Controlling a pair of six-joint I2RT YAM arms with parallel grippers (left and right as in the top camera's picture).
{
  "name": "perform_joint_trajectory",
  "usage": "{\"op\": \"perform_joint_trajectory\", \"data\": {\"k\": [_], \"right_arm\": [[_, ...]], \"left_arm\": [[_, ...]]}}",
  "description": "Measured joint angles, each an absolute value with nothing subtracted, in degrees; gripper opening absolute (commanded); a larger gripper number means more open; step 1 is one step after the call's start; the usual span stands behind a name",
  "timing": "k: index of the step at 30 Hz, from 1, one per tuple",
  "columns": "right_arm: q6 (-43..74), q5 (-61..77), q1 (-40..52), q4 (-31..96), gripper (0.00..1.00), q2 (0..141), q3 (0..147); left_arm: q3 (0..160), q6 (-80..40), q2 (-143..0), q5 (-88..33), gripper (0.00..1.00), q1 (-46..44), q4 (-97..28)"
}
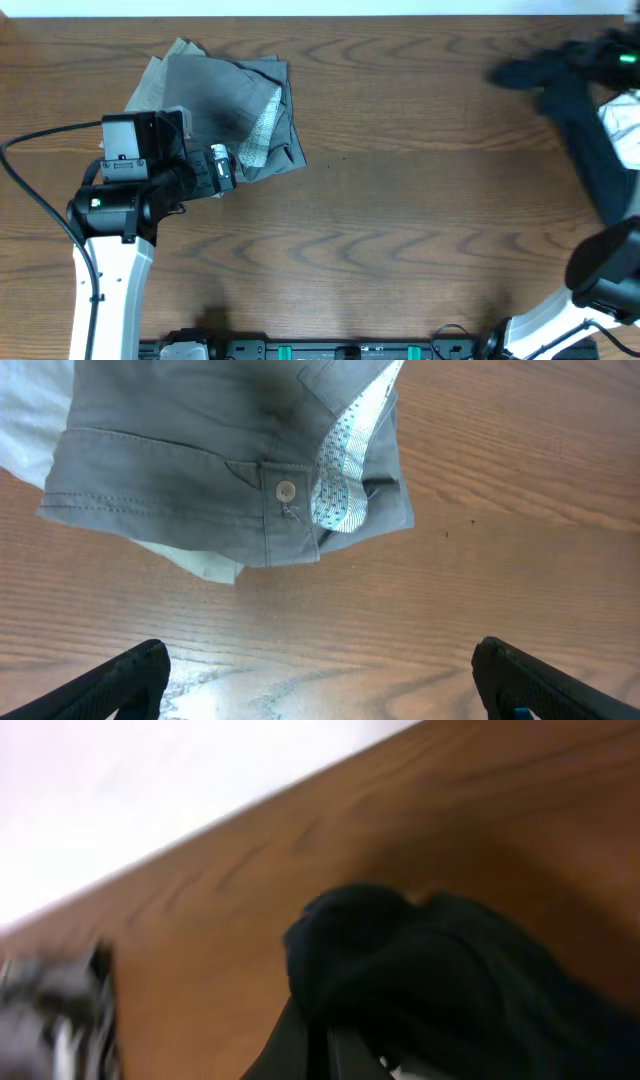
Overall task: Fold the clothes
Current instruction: 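Grasp dark green garment with right gripper and drag it toward center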
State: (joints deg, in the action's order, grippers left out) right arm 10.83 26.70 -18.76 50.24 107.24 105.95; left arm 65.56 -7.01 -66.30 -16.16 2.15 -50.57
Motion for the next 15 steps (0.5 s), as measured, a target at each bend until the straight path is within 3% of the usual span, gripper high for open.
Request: {"op": "perform_joint_trajectory", "data": {"k": [9,15], "right_arm": [[7.11,21.56,6.46,59.37,0.02,107.63,105.95],[2.90,17.65,17.34,65.67,0.01,108.05,105.95]], "left_arm": [[65.56,-6.20,-62.92,-16.19,0.98,2.15,-50.83],[65.56,-6.17,-61.80,-16.19,0.98,2.15,-51.55]]}}
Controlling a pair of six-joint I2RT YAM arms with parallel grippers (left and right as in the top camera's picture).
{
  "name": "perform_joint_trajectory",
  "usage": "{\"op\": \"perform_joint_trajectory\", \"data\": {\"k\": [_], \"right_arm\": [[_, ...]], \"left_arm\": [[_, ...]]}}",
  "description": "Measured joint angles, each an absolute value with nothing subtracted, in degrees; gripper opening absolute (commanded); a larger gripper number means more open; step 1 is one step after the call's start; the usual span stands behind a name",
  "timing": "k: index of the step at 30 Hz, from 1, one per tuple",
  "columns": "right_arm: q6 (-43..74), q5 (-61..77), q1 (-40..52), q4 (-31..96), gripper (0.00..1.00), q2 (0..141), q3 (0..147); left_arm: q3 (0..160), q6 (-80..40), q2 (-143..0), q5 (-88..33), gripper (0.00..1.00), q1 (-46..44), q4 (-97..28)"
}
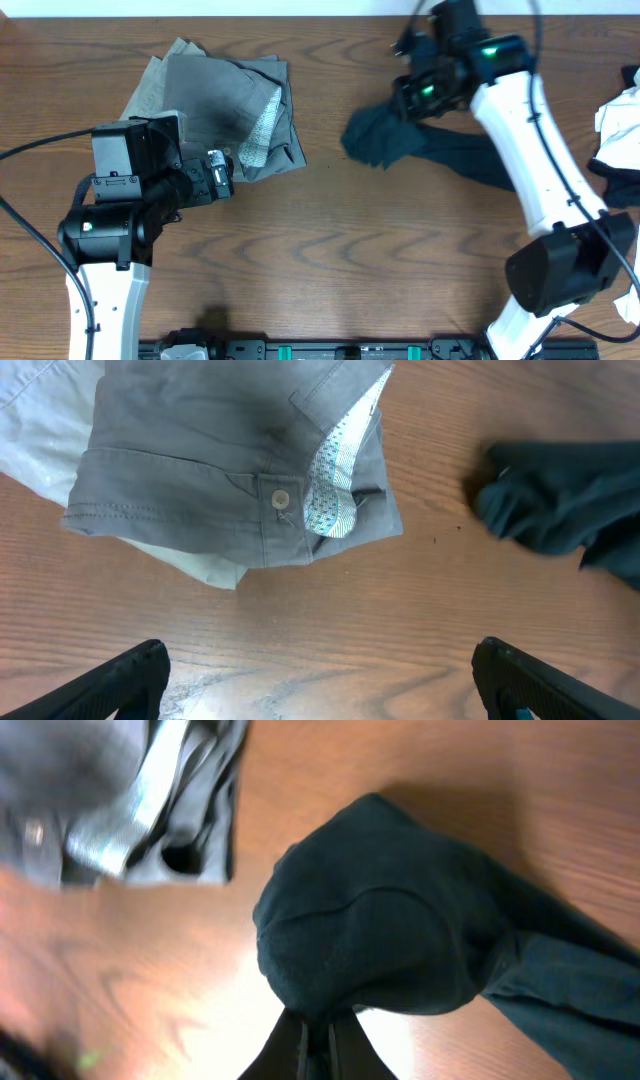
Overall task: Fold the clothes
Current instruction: 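Grasp dark green garment with right gripper and drag it toward center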
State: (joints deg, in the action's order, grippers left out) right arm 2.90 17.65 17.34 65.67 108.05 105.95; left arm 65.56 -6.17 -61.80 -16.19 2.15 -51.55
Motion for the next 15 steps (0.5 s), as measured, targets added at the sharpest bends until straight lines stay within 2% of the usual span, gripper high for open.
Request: {"op": "perform_joint_trajectory", "data": {"k": [2,3,5,7,8,15], "right_arm": [[2.26,16.10,19.40,65.87,0.01,108.05,105.95],[2.09,15.35,20.10,65.89,0.04,108.05,105.95],[1.89,14.11,20.51,65.89,0.18,108.05,105.95],[1.43,13.02,20.01,65.80,0.23,108.05,105.95],[1.34,12.69,19.55,65.80,0.35,108.05,105.95],[4.05,11.70,10.17,64.86,0.44,108.07,105.95]], "left_arm": [[65.56,-6.17,-61.78,-16.19,0.98,2.15,-52.07],[65.56,-6.15,-61.78,-16.21,0.98,2.15,-52.27],[65.56,-6.09,-61.78,-16.60,0.98,2.15,-52.38],[65.56,-5.93,-61.78,-17.34,0.98,2.15,-52.45],[65.56,-5.89,-61.78,-17.91,0.98,2.13,-52.47],[65.56,-5.72,-63.20,-19.62,0.98,-0.82,-52.49]]}}
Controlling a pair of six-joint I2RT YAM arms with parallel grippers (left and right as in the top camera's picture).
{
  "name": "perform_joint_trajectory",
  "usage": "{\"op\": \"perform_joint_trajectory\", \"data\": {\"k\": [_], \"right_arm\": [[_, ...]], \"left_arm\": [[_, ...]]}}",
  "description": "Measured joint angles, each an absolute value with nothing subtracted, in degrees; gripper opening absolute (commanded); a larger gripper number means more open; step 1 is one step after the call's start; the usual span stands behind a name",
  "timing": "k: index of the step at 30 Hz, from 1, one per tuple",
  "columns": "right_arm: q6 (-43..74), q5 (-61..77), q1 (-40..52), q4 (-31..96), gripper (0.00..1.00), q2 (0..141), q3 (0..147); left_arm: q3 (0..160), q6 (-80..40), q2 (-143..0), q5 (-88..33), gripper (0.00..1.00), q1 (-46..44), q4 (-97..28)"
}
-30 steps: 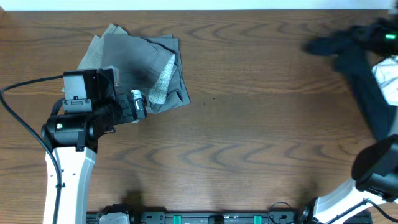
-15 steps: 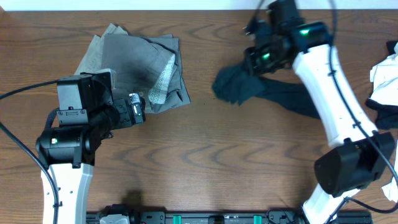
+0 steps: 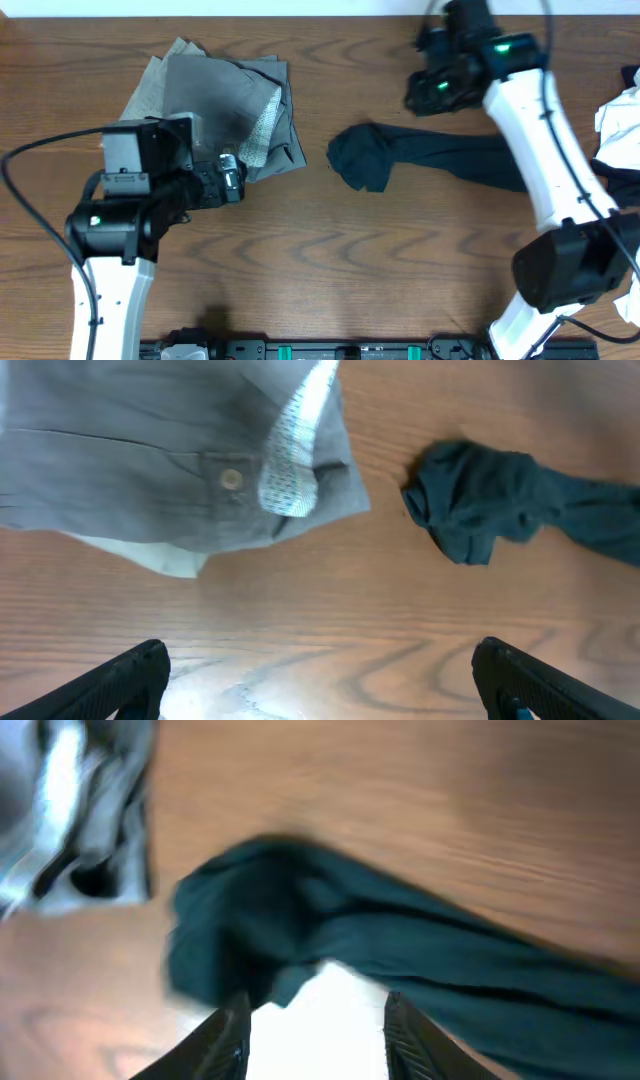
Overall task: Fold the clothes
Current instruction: 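Grasp dark green garment with right gripper and drag it toward center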
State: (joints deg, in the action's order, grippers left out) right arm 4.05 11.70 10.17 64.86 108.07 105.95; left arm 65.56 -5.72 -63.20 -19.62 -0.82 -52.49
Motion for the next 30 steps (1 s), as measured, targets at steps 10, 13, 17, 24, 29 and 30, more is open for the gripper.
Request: {"op": "perform_joint_trajectory", "data": {"k": [10,13,17,24,29,30], "right_arm": [[9.89,9.39,-7.86,65.39,0.44,112.51,105.95],[11.33,8.23,-11.18,65.98,0.46,116.95,105.95],[12.67,7.57,-14.24,66.11,0.52,123.72,105.91],[11.97,8.56,-16.49,58.06,0.45,131.15,105.58],[11.44,11.00,-16.21,54.76,0.38,133.21,105.58],[11.27,11.18,-16.16,54.63,0.35,133.51,105.58]], "left_arm": [[65.56,-5.54,-70.41,-20.08,0.98,-9.06,-50.89],[65.56,-5.54,-72.12,-20.25,0.98,-11.05,-50.17],[65.56,-5.52,-72.66,-20.25,0.98,-12.08,-49.25],[65.56,-5.54,-72.66,-20.23,0.98,-12.12,-47.07],[65.56,-5.52,-72.66,-20.23,0.98,-12.12,-46.87],[65.56,-5.52,-72.66,-20.23,0.98,-12.12,-46.92]]}}
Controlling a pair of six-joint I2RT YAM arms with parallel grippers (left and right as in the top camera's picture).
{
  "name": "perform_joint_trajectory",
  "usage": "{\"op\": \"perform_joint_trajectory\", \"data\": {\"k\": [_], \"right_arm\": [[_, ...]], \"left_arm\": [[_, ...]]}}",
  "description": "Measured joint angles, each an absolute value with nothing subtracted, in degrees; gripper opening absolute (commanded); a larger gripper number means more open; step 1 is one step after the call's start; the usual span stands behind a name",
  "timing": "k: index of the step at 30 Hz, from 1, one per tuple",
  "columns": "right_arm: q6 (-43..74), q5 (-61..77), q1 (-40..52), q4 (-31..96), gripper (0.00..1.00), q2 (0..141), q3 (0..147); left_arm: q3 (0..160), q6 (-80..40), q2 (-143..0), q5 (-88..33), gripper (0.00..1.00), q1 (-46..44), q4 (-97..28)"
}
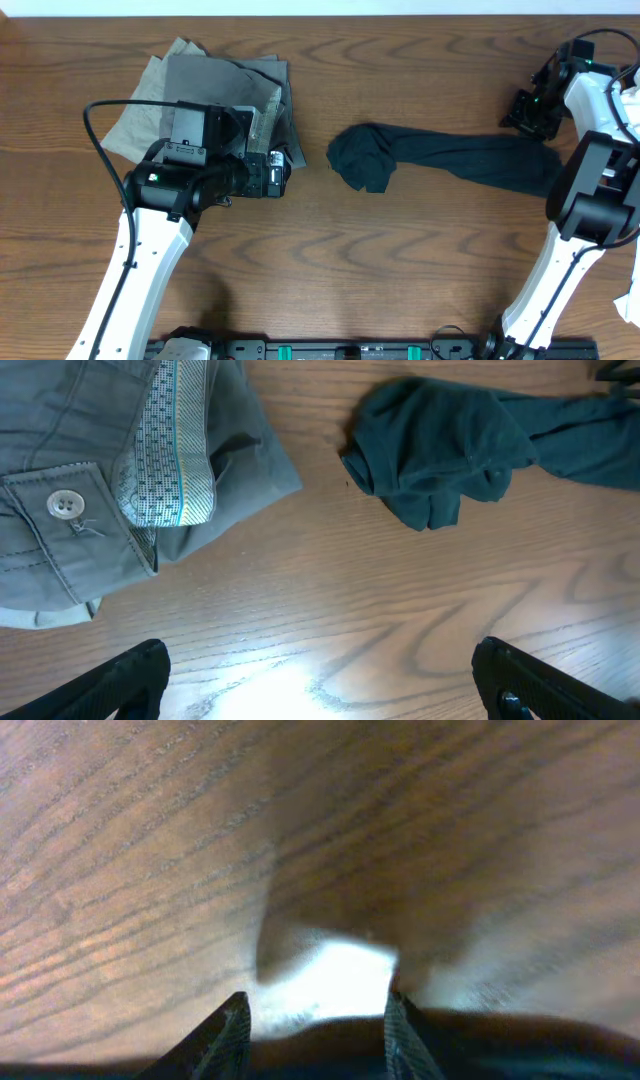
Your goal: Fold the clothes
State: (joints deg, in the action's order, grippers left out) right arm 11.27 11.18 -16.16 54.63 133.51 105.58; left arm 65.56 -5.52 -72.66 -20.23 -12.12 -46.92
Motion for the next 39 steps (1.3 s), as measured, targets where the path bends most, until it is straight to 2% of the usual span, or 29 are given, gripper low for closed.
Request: {"op": "perform_joint_trajectory", "data": {"k": [2,3,5,14,21,28,29,31,34,36,39], "right_arm": [[11.03,11.62,-16.05,55.02,0.24,133.58,105.62],[10.85,11.86,-16.01,55.46,0.24,133.69,105.62],[10.92,12.10,-15.94,56.21,0.33,133.69,105.65],[6.13,15.90,-16.60,58.74,0.46,132.51,105.65],[6.13,17.32,-16.38,62.30,0.48,127.83,105.62],[11.88,14.26,-15.33,57.19,0.49,127.46,100.12],[12.86,14.04,-15.29,56.12,0.47,127.46,98.96],[14.44,13.54,-15.29,53.56,0.38,127.46,96.49],[16.36,12.95,-15.38,49.43,0.21,127.00,94.35],[17.04,13.02,-15.33,47.51,0.04,127.00,94.02],[17.34,13.21,-15.33,46.83,0.01,127.00,93.97]], "left_arm": [[65.56,-5.52,-72.66,-20.23,0.98,-12.12,-46.98],[65.56,-5.52,-72.66,-20.23,0.98,-12.12,-47.07],[65.56,-5.54,-72.66,-20.23,0.98,-12.12,-47.11],[65.56,-5.52,-72.66,-20.23,0.98,-12.12,-47.13],[65.56,-5.52,-72.66,-20.23,0.98,-12.12,-47.07],[65.56,-5.52,-72.66,-20.23,0.98,-12.12,-47.05],[65.56,-5.54,-72.66,-20.23,0.98,-12.12,-47.05],[65.56,-5.52,-72.66,-20.23,0.98,-12.12,-47.05],[65.56,-5.52,-72.66,-20.23,0.98,-12.12,-47.07],[65.56,-5.54,-72.66,-20.23,0.98,-12.12,-47.05],[65.56,-5.54,-72.66,-20.23,0.98,-12.12,-47.05]]}}
